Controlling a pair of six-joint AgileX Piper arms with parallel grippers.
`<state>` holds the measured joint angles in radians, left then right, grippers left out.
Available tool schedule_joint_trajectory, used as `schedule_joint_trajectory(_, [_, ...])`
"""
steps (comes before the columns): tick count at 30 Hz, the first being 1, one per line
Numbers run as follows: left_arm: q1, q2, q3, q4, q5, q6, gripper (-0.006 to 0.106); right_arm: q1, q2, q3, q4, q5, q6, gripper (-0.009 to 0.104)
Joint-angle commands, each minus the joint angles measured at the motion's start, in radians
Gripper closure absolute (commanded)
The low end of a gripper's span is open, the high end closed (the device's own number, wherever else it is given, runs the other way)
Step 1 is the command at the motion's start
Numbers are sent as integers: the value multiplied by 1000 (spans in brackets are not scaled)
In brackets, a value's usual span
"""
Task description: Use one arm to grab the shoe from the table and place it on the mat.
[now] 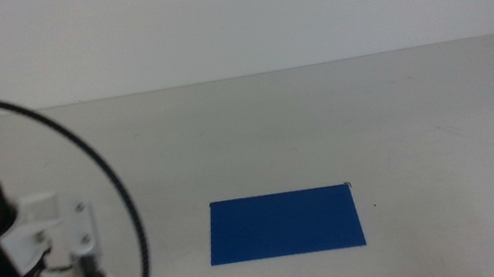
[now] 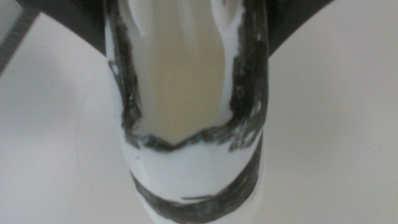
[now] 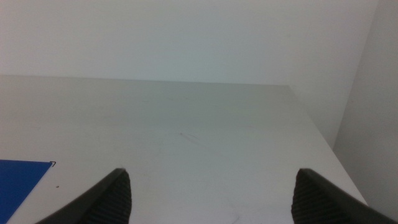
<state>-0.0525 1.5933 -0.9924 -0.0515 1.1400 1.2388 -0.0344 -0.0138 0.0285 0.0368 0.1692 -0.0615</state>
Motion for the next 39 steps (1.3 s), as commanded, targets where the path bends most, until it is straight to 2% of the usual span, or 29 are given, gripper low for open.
schedule_joint_trajectory(1, [-39,-29,-64,-21,26,-35,64,-5,-21,-10,-8,-79,-13,29])
schedule_joint_trajectory(22, [-431,348,-611,-37,138,-180,64,-5,-21,-10,-8,-79,-13,29])
schedule_joint_trajectory(31, [-548,497,-822,-44,161,-191,64,-5,-21,-10,-8,-79,-13,29])
schedule_joint_trajectory(39, [-598,531,-885,-44,156,-198,64,-5,-21,-10,-8,-79,-13,29])
